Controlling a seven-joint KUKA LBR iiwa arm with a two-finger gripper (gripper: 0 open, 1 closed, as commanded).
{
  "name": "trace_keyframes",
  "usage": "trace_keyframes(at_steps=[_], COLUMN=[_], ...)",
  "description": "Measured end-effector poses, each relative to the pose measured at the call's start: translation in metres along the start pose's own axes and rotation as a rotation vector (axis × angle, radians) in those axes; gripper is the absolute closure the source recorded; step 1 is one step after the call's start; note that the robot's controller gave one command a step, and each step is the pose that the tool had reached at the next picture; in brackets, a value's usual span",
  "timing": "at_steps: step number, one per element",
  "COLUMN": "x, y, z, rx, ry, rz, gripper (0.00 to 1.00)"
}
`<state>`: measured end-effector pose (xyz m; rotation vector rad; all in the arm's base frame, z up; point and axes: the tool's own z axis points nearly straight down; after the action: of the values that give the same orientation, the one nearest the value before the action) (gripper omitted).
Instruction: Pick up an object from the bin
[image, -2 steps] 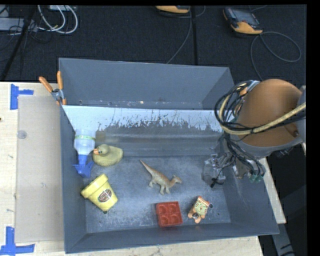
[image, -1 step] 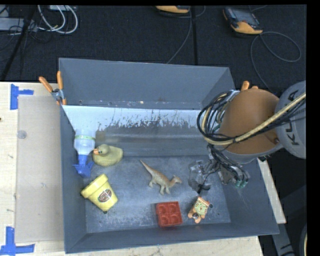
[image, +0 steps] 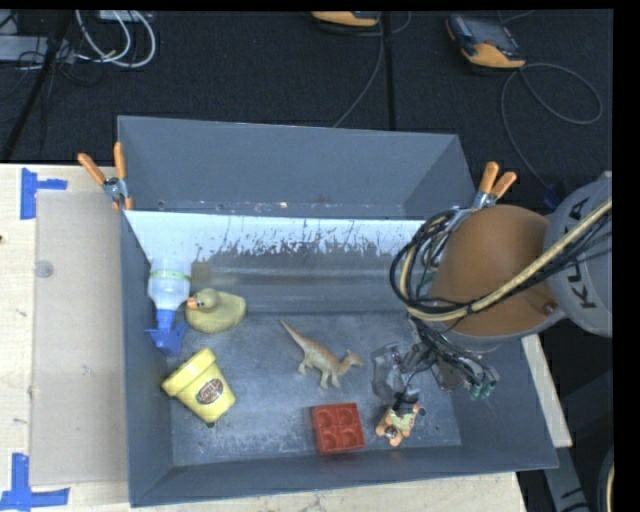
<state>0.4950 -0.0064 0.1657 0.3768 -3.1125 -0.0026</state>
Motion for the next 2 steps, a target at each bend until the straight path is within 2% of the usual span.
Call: trace_keyframes(at_steps=[1, 2], x=[0.0149, 0.0146], y=[0.0063, 0.0064], z=[0.0354, 0.0352], rx=[-0.002, -0.002], ry=[0.001, 0.000], rz=[0.073, 0.072], gripper=[0.00, 0.00])
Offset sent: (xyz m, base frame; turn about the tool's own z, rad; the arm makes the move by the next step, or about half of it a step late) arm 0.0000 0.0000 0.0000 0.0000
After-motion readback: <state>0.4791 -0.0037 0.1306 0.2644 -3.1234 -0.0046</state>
